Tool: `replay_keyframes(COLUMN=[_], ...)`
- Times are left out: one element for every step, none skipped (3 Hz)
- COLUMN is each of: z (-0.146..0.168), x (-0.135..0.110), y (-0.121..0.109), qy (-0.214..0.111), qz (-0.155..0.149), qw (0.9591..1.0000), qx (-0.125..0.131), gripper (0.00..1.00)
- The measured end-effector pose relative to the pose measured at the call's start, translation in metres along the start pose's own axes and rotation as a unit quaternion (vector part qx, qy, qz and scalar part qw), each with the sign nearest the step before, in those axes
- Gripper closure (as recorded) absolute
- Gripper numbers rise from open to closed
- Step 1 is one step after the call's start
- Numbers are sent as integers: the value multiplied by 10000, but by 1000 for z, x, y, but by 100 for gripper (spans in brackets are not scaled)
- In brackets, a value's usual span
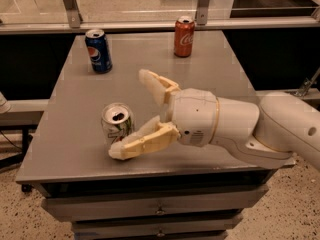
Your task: Pick 7up can
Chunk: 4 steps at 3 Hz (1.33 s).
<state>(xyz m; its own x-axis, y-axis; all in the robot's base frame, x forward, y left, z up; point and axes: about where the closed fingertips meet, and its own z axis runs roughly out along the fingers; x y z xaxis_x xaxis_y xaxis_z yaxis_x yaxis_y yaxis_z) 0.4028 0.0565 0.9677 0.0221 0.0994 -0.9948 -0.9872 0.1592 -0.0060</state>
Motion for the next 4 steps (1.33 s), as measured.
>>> replay_keyframes(z=[-18,-21,-10,2], x=[12,26,38,54], y=[-10,-16,-16,-9], qy=[-168,-90,297,673], qz=[-172,-325,-461,-490], qw=[9996,9994,9984,9958], qx=[162,126,-130,-379], gripper=[0,0,0,0])
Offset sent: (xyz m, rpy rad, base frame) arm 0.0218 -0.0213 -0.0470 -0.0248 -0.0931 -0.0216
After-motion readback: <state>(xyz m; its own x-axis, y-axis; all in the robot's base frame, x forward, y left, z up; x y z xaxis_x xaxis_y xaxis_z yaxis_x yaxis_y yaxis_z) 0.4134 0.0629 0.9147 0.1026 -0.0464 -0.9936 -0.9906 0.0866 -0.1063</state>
